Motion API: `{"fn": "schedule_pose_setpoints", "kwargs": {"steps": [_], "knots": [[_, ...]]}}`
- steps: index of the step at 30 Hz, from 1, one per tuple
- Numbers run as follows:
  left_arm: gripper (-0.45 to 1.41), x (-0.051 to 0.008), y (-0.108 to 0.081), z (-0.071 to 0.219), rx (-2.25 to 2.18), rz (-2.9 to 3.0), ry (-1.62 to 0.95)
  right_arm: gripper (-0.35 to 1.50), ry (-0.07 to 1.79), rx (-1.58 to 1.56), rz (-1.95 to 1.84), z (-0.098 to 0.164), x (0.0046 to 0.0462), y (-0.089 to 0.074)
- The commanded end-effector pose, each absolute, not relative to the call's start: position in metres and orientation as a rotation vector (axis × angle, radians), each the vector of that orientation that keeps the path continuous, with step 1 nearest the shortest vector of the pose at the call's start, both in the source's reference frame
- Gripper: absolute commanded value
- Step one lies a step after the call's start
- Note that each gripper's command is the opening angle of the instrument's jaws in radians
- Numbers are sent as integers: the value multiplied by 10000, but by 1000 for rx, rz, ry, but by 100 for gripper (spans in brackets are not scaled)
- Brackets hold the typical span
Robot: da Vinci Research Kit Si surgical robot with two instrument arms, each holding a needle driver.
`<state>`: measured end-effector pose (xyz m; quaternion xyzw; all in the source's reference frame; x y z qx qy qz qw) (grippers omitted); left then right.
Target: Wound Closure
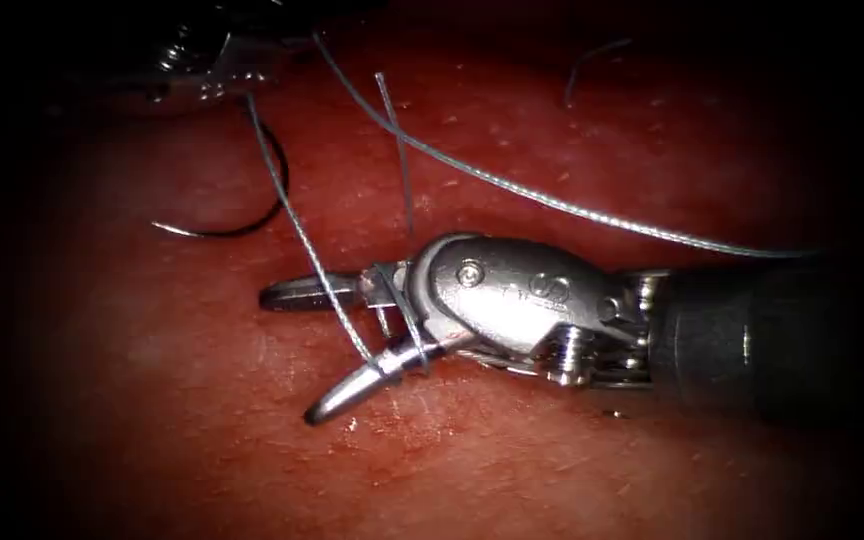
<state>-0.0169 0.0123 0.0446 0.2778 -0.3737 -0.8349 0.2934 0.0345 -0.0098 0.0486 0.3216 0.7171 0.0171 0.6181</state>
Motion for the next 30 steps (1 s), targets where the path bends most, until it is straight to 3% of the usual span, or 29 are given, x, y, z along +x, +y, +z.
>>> {"fn": "schedule_pose_setpoints", "kwargs": {"steps": [1, 9, 20, 30], "knots": [[-45, -177, 128, 449, 741, -2222, -999, 91, 1650, 752, 36, 490, 355, -104], [-45, -182, 125, 456, 759, -2233, -1006, 103, 1739, 782, 43, 481, 357, -109], [-45, -170, 98, 494, 904, -2275, -1008, 103, 1931, 727, 205, 474, 351, -91], [-45, -164, 70, 481, 1192, -2360, -945, 103, 1940, 602, 381, 499, 336, -57]]}}
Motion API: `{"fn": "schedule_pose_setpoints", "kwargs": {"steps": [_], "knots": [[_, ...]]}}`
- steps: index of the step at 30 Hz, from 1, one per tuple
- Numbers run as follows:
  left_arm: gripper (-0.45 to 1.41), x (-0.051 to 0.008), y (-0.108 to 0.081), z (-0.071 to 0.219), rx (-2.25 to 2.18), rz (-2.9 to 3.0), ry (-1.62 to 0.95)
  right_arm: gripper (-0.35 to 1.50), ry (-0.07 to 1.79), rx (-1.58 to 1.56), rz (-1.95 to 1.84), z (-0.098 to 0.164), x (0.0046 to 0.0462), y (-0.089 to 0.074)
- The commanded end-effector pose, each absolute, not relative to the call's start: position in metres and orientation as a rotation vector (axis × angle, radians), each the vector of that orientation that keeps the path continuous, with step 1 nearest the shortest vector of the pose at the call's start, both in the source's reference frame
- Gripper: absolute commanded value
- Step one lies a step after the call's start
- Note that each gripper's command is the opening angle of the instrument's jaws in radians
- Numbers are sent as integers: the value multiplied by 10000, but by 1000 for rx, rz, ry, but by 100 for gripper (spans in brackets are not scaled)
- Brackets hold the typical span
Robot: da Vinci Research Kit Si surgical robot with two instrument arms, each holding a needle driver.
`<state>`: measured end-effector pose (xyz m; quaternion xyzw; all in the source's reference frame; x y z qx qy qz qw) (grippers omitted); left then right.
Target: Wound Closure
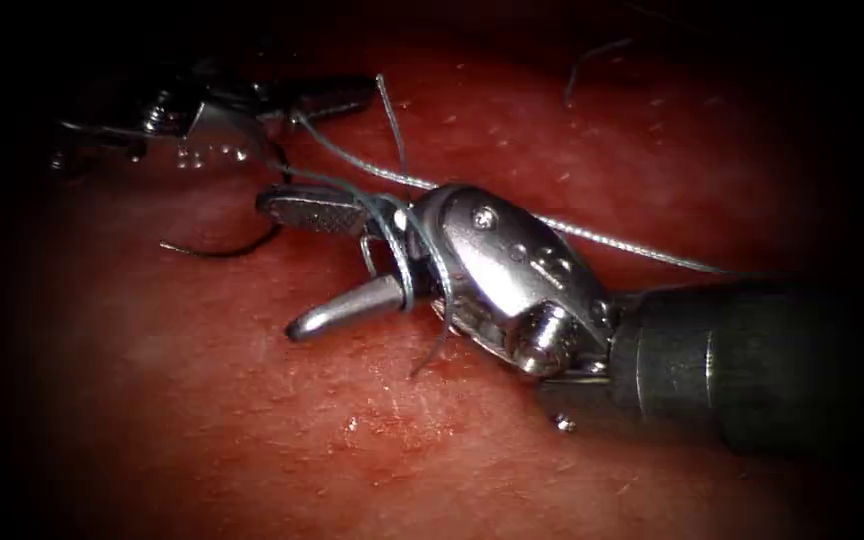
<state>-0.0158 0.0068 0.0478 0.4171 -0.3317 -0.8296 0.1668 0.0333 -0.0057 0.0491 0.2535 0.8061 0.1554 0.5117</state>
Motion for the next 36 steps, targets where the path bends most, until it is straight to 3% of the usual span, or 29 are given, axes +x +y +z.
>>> {"fn": "schedule_pose_setpoints", "kwargs": {"steps": [1, 14, 28, 36], "knots": [[-45, -165, 67, 479, 1235, -2383, -929, 103, 1941, 594, 392, 500, 335, -55], [-45, -162, 58, 461, 1756, -2550, -718, 103, 1938, 569, 417, 500, 336, -56], [-45, -144, 89, 465, 1979, -2671, -906, 103, 1947, 581, 412, 484, 342, -66], [-45, -139, 109, 463, 2355, -2591, -764, 104, 1947, 581, 408, 487, 342, -67]]}}
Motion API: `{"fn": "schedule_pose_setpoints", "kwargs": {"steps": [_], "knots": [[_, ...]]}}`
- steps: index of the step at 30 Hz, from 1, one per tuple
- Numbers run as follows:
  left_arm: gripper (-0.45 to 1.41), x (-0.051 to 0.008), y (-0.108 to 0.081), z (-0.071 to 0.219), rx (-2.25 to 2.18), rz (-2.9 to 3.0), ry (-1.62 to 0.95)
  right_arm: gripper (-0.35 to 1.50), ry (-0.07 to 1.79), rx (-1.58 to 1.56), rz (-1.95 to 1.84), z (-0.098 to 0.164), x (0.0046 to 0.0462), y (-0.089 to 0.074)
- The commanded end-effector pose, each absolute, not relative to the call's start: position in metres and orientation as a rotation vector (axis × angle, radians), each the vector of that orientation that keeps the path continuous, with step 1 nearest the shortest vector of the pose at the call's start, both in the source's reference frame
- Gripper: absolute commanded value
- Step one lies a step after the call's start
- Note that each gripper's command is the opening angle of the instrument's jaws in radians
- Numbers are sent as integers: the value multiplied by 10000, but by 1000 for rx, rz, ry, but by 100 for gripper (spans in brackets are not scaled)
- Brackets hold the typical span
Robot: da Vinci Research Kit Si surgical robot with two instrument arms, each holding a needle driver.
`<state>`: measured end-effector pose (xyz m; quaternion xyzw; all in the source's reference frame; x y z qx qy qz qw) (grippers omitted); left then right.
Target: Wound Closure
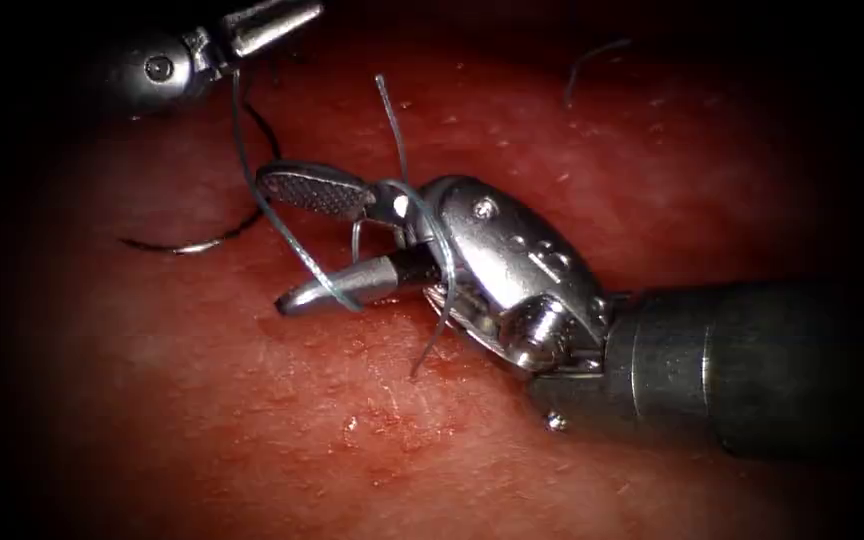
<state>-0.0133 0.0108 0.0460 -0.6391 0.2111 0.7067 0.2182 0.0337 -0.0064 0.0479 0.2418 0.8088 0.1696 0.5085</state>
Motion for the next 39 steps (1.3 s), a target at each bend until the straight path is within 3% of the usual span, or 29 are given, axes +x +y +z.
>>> {"fn": "schedule_pose_setpoints", "kwargs": {"steps": [1, 13, 24, 31, 39], "knots": [[-45, -140, 108, 461, -1794, 1931, 554, 104, 1945, 578, 409, 489, 342, -67], [-45, -157, 105, 409, -2077, 1659, 305, 104, 1929, 576, 426, 500, 341, -70], [-45, -166, 100, 396, -2081, 1780, 341, 106, 1888, 596, 431, 496, 335, -70], [-45, -140, 53, 432, -2078, 1924, 334, 98, 1889, 612, 440, 484, 321, -64], [-45, -148, 0, 411, -2189, 1914, 292, 91, 1864, 524, 466, 491, 315, -50]]}}
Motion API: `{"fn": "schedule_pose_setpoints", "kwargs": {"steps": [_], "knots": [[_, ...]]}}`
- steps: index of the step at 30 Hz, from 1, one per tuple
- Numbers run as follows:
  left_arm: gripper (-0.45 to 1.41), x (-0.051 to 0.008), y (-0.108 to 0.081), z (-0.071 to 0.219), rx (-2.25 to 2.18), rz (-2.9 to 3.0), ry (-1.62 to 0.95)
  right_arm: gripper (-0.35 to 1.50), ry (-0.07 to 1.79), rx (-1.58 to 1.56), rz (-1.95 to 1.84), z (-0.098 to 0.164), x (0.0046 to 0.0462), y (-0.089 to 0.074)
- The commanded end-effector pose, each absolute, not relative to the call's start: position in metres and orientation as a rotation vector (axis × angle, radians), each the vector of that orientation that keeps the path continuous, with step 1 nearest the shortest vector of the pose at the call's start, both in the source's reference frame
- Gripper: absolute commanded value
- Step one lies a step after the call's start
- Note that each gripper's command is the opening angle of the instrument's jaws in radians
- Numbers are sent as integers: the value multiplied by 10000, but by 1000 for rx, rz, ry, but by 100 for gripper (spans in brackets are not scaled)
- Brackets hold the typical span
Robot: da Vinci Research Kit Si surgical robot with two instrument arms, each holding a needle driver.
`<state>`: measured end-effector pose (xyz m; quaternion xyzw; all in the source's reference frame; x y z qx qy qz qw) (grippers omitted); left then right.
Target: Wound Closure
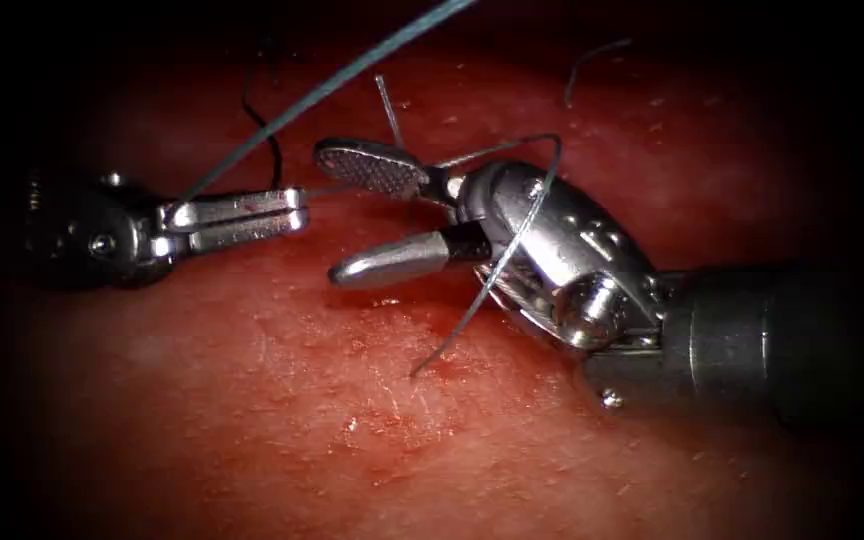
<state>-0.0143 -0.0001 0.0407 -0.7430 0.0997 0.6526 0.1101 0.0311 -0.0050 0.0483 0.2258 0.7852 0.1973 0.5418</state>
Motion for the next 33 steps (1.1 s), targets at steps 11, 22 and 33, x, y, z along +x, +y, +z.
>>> {"fn": "schedule_pose_setpoints", "kwargs": {"steps": [11, 22, 33], "knots": [[-45, -185, -62, 370, -2244, 2027, 198, 79, 1735, 348, 420, 494, 332, -31], [-45, -219, -63, 323, -2096, 2372, 265, 103, 1452, 253, 253, 522, 355, -54], [-45, -241, -41, 263, -2169, 2482, 299, 111, 1351, 324, 131, 538, 349, -80]]}}
